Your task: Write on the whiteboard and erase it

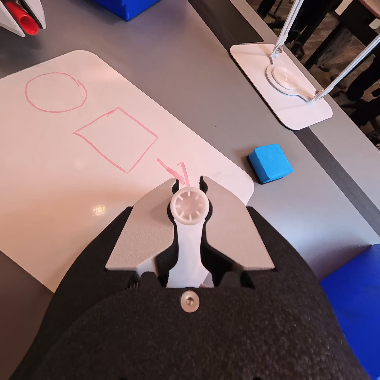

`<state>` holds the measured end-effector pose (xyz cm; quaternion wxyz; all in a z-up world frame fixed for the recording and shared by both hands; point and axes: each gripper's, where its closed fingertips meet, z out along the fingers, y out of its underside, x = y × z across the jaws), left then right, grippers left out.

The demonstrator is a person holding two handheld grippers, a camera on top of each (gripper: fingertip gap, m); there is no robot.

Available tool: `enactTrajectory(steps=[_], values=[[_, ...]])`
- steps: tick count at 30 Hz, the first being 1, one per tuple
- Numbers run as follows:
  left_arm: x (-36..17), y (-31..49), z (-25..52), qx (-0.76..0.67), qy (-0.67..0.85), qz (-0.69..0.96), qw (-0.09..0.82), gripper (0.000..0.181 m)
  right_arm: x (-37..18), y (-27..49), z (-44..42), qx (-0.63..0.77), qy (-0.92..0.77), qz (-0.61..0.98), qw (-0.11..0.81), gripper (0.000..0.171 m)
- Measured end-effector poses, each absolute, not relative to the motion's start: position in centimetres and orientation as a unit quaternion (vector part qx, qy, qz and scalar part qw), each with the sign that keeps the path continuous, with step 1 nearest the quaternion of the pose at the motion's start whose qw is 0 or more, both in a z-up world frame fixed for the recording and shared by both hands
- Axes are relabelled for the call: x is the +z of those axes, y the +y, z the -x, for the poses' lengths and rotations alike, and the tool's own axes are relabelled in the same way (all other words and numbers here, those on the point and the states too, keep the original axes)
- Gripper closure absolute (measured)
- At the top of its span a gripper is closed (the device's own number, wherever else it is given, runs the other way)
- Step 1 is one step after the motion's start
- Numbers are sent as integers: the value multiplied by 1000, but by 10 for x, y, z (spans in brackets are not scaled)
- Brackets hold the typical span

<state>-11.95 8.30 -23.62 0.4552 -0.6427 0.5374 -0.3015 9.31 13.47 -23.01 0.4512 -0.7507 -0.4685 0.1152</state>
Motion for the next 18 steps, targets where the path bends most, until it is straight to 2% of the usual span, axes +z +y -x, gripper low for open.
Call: enactTrajectory(steps=[18], values=[[-236,84,120,-297,537,643,458,165,-230,109,-59,152,-509,722,442,151]])
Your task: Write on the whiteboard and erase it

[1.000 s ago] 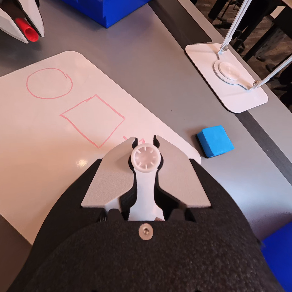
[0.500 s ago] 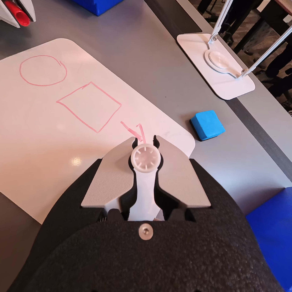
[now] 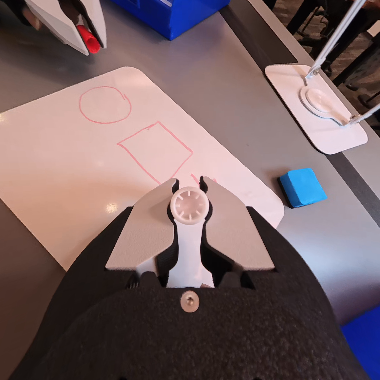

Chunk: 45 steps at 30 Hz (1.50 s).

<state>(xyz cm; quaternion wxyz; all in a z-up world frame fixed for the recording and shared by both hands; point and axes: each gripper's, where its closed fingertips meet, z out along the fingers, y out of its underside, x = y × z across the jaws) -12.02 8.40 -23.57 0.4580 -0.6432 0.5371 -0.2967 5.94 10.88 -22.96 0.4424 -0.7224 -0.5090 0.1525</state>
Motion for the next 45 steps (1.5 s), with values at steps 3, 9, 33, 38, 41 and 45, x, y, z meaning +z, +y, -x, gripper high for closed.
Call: enactTrajectory(steps=[3,9,33,38,41,45], values=[[-236,84,120,-296,537,643,458,165,-224,111,-62,144,-506,719,454,151],[-236,83,120,-294,540,643,457,165,-210,140,-103,110,-446,748,479,151],[-237,82,122,-294,540,644,455,165,-216,165,-127,140,-436,745,486,151],[-236,81,122,-295,541,643,455,165,-222,162,-122,148,-443,746,475,151],[-236,81,122,-294,541,643,456,165,-224,163,-120,150,-445,746,473,151],[-236,81,122,-294,542,642,455,165,-222,162,-118,153,-445,744,475,151]])
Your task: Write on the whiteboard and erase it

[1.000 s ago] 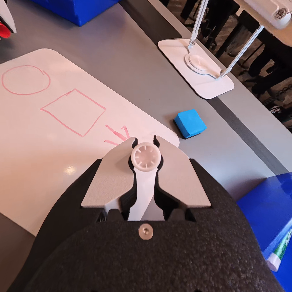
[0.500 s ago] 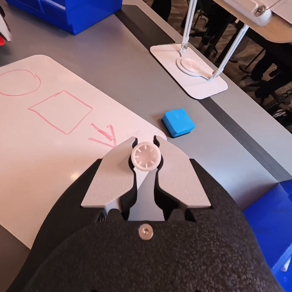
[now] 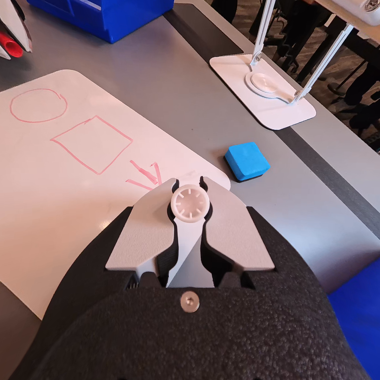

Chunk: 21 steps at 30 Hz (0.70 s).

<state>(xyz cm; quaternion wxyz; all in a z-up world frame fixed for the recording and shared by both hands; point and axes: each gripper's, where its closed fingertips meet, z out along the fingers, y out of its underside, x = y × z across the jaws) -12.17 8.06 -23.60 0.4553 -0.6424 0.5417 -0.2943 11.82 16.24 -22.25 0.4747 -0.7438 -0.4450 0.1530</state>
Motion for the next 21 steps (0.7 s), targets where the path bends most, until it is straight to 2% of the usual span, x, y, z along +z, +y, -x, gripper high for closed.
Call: enactTrajectory(steps=[21], values=[[-236,81,122,-296,542,643,453,165,-221,165,-111,157,-449,740,477,151]])
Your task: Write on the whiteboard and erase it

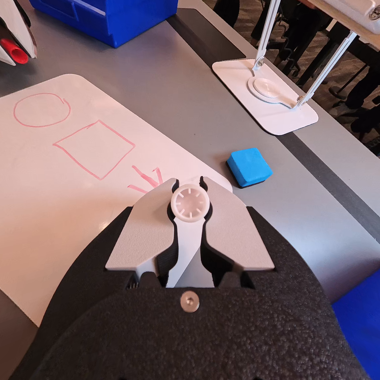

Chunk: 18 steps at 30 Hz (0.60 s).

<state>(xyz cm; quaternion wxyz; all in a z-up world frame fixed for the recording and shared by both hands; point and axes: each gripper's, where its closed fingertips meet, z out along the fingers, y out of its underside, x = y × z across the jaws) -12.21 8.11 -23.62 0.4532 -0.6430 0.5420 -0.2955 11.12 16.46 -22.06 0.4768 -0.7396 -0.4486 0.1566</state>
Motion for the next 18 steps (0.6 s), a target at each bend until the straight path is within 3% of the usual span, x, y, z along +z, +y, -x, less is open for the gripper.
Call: enactTrajectory(steps=[18], values=[[-238,83,123,-294,541,646,452,165,-229,130,-101,143,-494,736,440,151]])
